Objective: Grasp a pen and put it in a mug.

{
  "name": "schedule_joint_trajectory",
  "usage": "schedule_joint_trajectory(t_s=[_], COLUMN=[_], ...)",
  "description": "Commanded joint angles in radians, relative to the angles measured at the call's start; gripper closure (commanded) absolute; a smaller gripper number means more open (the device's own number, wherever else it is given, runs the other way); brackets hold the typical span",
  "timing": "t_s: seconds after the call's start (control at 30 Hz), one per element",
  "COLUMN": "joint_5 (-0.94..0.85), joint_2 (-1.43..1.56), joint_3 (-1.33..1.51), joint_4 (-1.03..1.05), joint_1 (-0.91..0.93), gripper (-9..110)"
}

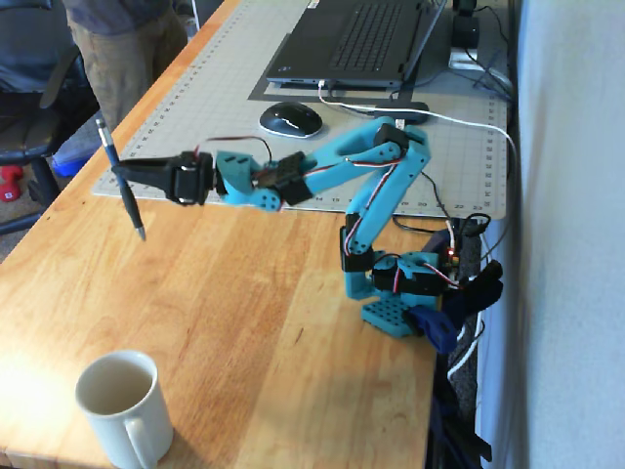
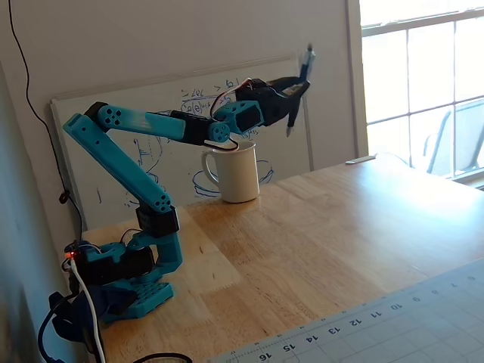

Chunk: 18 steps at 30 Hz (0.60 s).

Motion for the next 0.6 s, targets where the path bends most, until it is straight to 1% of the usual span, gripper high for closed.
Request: schedule_joint_trajectory(t_s=[0.0,0.07,0.23,0.3,0.43,0.57], joint_5=[-0.011,-0.011,-0.015,-0.041,-0.141,-0.224], joint_2=[0.041,0.017,-0.038,-0.052,-0.106,-0.198], joint_3=[0.02,0.021,0.026,0.02,0.018,-0.032], joint_4=[-0.152,-0.173,-0.178,-0.178,-0.178,-0.178], joint_1=[-0.107,-0.167,-0.382,-0.445,-0.52,-0.534], gripper=[101,101,101,101,101,101])
